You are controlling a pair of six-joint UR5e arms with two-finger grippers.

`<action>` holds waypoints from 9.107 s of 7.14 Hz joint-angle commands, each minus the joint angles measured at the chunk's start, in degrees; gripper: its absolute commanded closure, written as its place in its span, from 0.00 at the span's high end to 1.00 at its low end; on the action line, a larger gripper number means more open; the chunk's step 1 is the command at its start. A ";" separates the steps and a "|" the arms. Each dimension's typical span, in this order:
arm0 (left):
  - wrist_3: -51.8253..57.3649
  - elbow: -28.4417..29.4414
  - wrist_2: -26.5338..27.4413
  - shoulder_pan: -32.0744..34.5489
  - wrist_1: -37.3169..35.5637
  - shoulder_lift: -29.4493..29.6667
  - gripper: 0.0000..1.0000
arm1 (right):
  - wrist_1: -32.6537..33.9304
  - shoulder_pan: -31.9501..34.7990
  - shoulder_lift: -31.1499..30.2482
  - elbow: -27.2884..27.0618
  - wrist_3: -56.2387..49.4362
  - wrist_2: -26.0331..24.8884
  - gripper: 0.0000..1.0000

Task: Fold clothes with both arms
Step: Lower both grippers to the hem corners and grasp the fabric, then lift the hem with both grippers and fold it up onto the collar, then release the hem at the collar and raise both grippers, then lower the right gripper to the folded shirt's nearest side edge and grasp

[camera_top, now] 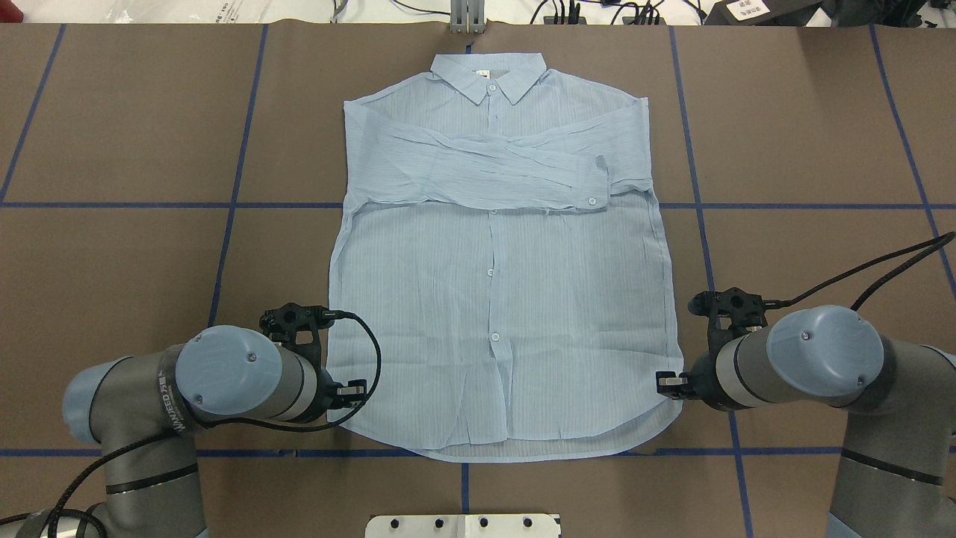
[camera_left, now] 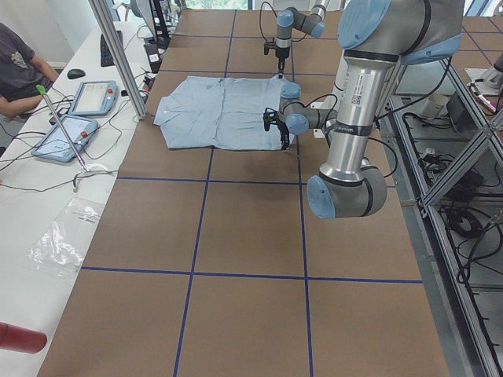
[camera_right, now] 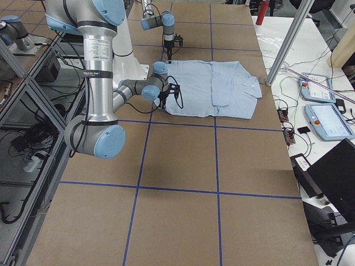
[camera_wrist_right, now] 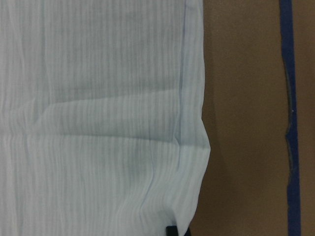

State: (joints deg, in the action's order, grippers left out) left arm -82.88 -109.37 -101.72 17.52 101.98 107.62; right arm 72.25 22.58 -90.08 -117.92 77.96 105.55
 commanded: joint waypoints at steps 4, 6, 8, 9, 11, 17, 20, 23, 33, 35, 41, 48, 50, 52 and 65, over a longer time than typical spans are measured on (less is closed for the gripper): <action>0.00 0.83 0.03 -0.91 -0.03 -0.13 0.48 | 0.00 0.44 -0.10 -0.03 -0.09 0.00 0.00; 0.00 0.57 0.03 -0.90 -0.55 -0.13 0.41 | 0.00 0.88 -0.27 -0.03 -0.09 0.35 0.00; 0.00 -0.57 0.03 -0.90 -2.40 0.13 0.31 | 0.00 1.06 -0.36 -0.12 -0.09 0.35 0.00; -0.09 -0.58 -0.06 -0.90 -2.40 0.13 0.30 | 0.00 1.15 -0.36 -0.03 -0.09 0.35 0.00; 0.00 -0.49 0.03 -0.90 -2.40 0.22 0.28 | 0.00 1.23 -0.80 -0.03 -0.09 0.35 0.00; -0.09 -1.80 0.03 -0.82 -2.40 0.05 0.00 | -0.09 2.90 -0.36 -0.47 -0.09 2.10 0.00; -0.09 -6.97 -0.06 -0.55 -7.91 -0.31 0.00 | -0.26 8.77 0.25 -0.82 -0.79 8.50 0.00; 0.96 -10.51 -0.23 4.96 -10.31 1.18 0.00 | -0.09 19.13 5.16 -0.12 -0.97 17.91 0.00; 7.12 -2.28 -4.80 20.60 -6.82 9.78 0.00 | 0.09 33.05 20.19 14.28 -2.11 23.91 0.00; 8.69 7.98 -7.69 27.54 2.38 11.81 0.00 | 0.00 36.11 25.89 21.20 -2.46 24.00 0.00; 8.88 38.16 -8.41 33.54 20.61 26.32 0.00 | -0.35 39.12 44.52 48.44 -6.06 23.56 0.00; 8.61 50.99 -8.06 33.90 30.52 29.31 0.00 | -7.12 38.95 48.86 61.14 -7.65 19.96 0.00; 8.00 51.28 -8.05 33.90 30.91 29.48 0.00 | -7.21 37.89 48.86 60.97 -7.65 18.73 0.00; 8.09 50.84 -8.05 33.73 31.08 29.66 1.00 | -9.65 35.52 47.64 60.44 -9.31 13.92 1.00; 7.91 47.59 -8.05 33.81 30.38 28.87 1.00 | -14.59 25.49 24.86 39.70 -12.66 14.24 0.69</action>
State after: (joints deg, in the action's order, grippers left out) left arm -74.97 -61.74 -109.78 51.33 132.38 136.55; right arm 57.46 48.37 -65.52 -78.42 65.25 119.82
